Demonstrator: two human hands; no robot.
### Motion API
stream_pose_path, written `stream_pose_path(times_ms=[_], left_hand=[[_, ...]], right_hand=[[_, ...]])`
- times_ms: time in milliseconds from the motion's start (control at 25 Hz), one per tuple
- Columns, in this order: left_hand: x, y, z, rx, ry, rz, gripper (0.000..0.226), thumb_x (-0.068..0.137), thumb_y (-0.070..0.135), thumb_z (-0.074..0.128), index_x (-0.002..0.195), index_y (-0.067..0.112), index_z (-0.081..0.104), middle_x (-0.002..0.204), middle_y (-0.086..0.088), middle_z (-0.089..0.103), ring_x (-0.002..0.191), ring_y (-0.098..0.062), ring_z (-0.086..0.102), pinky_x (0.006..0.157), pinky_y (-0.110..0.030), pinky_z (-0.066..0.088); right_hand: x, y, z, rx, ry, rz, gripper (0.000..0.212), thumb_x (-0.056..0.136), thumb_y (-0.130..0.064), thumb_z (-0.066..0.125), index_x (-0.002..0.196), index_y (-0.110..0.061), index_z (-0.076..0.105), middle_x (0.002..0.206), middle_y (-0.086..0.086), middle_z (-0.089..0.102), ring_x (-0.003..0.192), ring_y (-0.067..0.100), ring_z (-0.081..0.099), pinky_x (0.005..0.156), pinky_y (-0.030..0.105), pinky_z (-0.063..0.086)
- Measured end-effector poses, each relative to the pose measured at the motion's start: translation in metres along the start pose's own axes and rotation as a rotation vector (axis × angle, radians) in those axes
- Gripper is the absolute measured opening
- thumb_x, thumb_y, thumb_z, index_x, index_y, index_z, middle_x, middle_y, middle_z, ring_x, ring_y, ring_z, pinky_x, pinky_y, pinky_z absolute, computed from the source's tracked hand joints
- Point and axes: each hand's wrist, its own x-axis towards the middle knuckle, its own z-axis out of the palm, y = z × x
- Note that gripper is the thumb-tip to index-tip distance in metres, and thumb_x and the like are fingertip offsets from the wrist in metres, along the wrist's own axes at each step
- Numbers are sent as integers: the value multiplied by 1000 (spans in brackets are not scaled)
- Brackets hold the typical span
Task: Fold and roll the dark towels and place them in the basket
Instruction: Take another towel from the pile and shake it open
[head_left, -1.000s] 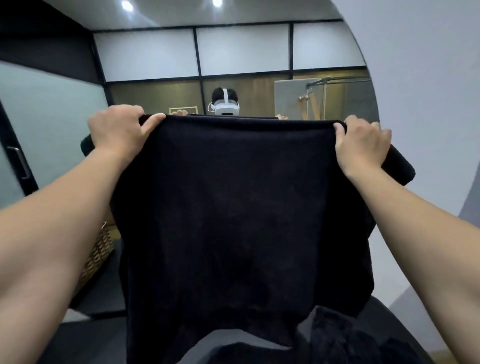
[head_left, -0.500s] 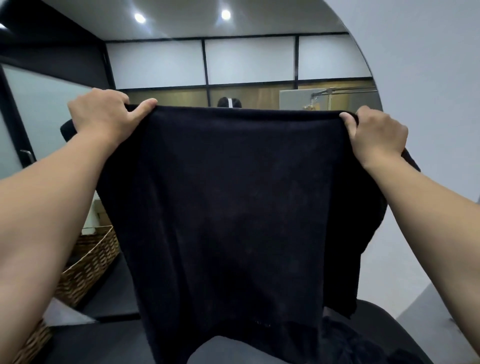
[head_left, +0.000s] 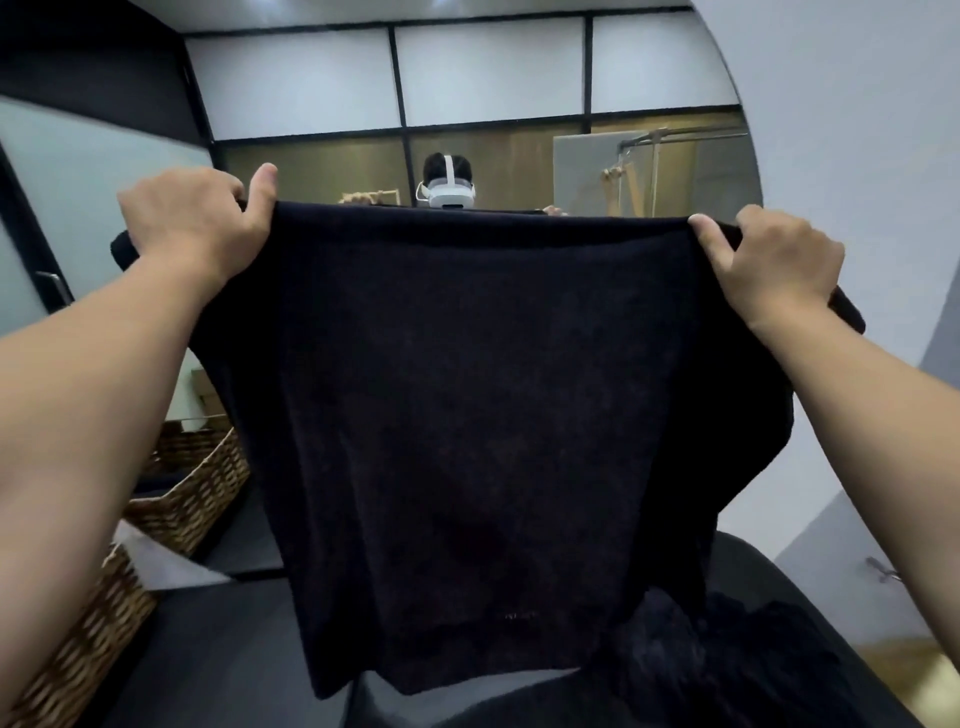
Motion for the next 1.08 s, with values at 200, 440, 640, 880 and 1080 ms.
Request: stream_pose_path(times_ms=[200,440,640,880,1080], left_hand=[[-47,-11,-54,29,30,-33,71,101,59,18,66,12,58,61,-14,42,68,-36,48,67,-42,34],[-111,-21,-122,13,80,-44,76,97,59,14,77,11,70,77,-27,59,80,-46,59,72,-44,40],[-132,-26,-172,23,108,-59,75,98,57,16,80,10,71,76,-25,57,80,-45,59,76,-46,42],[-138,-24,-184,18,107,-33,73,100,55,19,80,9,71,76,-26,57,79,-47,59,76,-46,43],[-149,-34,-123,2,36,-34,76,96,59,15,79,10,71,79,-27,60,81,-47,60,79,-47,45]], right_hand=[[-26,9,-46,62,39,-48,59,101,-62,40,78,-10,52,84,25,64,77,46,61,64,39,33],[-66,15,-112,179,81,-76,56,102,-58,41,79,-8,54,81,20,63,72,43,58,60,36,29],[-70,16,-159,221,157,-115,56,102,-56,40,79,-8,55,83,21,64,74,43,58,62,36,26],[-74,13,-166,243,154,-120,55,103,-54,40,83,-6,56,87,23,65,79,45,58,64,36,27],[-97,8,-110,251,32,-119,48,103,-54,42,74,-16,44,80,21,63,73,45,58,60,37,28]])
